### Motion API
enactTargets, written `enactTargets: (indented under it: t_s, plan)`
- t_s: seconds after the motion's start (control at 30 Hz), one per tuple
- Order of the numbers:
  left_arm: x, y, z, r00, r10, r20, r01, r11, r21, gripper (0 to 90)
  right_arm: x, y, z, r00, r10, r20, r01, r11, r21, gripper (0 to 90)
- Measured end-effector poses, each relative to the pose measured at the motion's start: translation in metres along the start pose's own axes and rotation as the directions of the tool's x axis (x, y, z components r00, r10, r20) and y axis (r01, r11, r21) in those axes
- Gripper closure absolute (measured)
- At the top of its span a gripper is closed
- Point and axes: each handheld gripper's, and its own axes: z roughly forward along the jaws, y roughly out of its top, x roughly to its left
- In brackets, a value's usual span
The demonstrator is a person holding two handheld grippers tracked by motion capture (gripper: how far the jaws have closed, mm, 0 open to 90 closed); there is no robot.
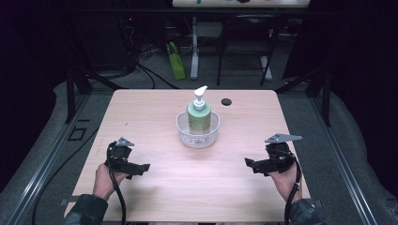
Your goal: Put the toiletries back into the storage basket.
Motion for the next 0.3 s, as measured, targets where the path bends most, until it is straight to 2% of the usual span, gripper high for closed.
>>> enactTargets:
  t_s: [0.2,0.3]
  plan:
    - [0.001,0.000,0.001,0.9999,0.006,-0.009,-0.006,1.0000,0.003,0.0,-0.009,-0.014,0.000,0.9995,0.029,0.013,-0.030,0.999,0.044,0.0]
    - [0.002,-0.001,0.004,0.9996,0.023,-0.017,-0.023,0.9995,0.021,0.0,-0.010,-0.016,0.004,0.9991,0.034,0.024,-0.035,0.997,0.071,0.0]
